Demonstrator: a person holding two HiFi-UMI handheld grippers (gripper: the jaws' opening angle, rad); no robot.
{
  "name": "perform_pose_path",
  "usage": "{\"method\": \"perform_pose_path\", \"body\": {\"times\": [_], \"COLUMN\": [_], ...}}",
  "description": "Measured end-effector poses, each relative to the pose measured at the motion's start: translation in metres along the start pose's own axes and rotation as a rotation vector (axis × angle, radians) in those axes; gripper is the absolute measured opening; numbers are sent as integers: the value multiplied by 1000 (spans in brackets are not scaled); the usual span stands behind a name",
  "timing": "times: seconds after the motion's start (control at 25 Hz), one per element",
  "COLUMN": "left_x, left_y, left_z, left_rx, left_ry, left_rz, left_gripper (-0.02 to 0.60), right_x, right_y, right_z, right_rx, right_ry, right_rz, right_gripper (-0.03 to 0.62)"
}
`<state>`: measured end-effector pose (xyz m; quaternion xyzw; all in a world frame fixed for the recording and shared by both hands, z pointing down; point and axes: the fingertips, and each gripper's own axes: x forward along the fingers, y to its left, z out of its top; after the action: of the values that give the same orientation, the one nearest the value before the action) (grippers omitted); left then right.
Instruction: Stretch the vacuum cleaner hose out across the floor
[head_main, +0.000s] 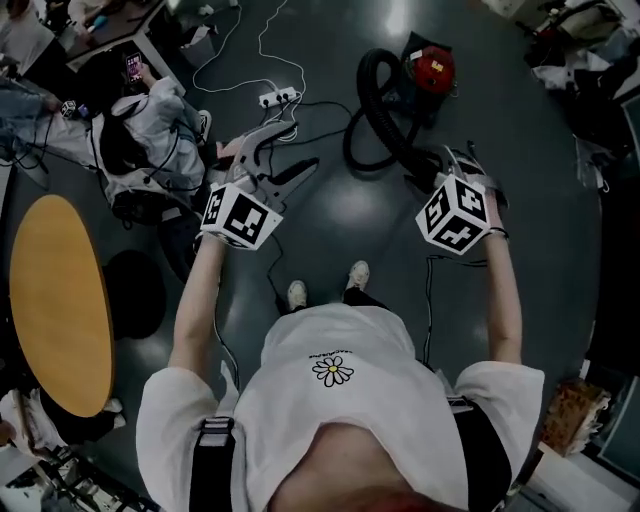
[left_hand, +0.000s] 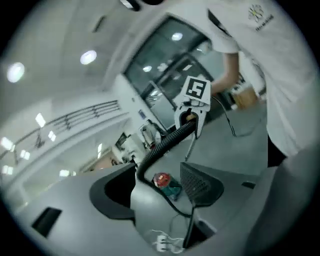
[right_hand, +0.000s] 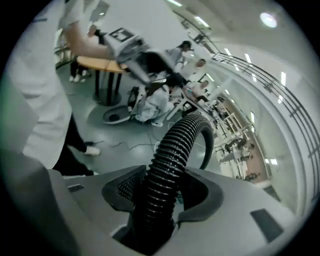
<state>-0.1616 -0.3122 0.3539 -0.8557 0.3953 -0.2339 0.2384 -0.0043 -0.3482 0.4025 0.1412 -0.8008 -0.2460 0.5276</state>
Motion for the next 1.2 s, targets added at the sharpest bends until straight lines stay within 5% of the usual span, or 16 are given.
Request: {"method": "perform_pose_path", "body": {"times": [0.08, 0.16, 0.24, 0.28, 0.44, 0.64, 0.76, 0.88, 0.96, 1.04, 1.2], "left_x": [27, 48, 60, 64, 69, 36, 0, -16, -25, -35, -69], "left_y": [-2, -18, -35, -44, -102, -195, -215, -197, -177, -160, -159], "left_z": [31, 45, 58, 63, 65, 52, 92, 144, 170, 185, 188], "left_rx": [275, 451, 537, 518, 117, -312, -523, -829, -1065, -1201, -1163], "left_ry": [-3, -10, -35, -45, -5, 155, 24, -203, -382, -522, -562], "left_rz": [-136, -266, -348, -404, -738, -1163, -1356, -1410, -1394, -1343, -1302], "left_gripper": [261, 271, 276, 304, 336, 332, 230, 142, 138, 137, 137], "right_x": [-19, -38, -49, -51, -50, -43, -40, -36, -36, -45, -77], "right_y": [10, 4, 0, -1, -1, 7, 2, -9, -14, -17, -21], "right_z": [-6, -20, -37, -44, -45, 4, 20, 38, 55, 65, 41], "right_rx": [-123, -211, -335, -388, -418, -460, -445, -409, -294, -74, 641], "right_ry": [33, 100, 184, 210, 164, 34, -33, -82, -165, -293, -565], "right_rz": [39, 27, 0, -13, -14, -42, -82, -152, -185, -220, -273], "right_gripper": [212, 212, 212, 206, 195, 193, 195, 195, 196, 196, 195]}}
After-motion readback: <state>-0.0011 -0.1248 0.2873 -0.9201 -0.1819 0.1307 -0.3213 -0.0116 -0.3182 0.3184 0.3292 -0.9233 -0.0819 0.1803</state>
